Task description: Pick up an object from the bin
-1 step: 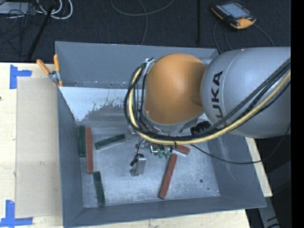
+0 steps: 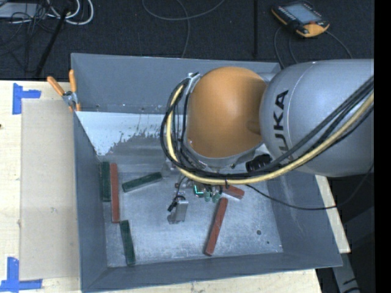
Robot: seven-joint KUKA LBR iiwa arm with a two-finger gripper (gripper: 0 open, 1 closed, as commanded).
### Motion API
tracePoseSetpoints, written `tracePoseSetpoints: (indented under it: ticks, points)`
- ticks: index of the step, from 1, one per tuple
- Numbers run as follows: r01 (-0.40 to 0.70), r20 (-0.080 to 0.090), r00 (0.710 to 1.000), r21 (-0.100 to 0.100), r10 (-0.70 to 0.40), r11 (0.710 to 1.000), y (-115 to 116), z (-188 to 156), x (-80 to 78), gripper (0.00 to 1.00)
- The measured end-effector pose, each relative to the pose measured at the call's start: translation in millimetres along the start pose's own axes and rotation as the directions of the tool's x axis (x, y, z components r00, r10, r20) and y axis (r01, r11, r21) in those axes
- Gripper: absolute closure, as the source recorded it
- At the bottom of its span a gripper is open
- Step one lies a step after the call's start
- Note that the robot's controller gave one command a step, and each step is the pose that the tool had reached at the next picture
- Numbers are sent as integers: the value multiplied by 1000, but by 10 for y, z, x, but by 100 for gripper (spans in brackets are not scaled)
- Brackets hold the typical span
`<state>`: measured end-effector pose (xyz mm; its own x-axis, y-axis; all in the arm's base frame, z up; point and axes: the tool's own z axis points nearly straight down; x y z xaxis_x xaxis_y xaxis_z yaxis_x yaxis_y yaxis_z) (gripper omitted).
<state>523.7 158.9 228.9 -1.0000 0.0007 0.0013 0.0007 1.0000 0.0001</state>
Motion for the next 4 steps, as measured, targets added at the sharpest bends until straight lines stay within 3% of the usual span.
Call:
tracePoseSetpoints:
  ticks: [1,2,3,4]
  points:
    - [-64,10,998,-3,64,998,158,277,-404,0]
    - [15,3,1000,0,-15,1000,292,597,-659,0]
    - [-48,5,999,-2,48,999,242,1140,-860,0]
    - [47,0,999,0,-47,999,-54,1571,-851,100]
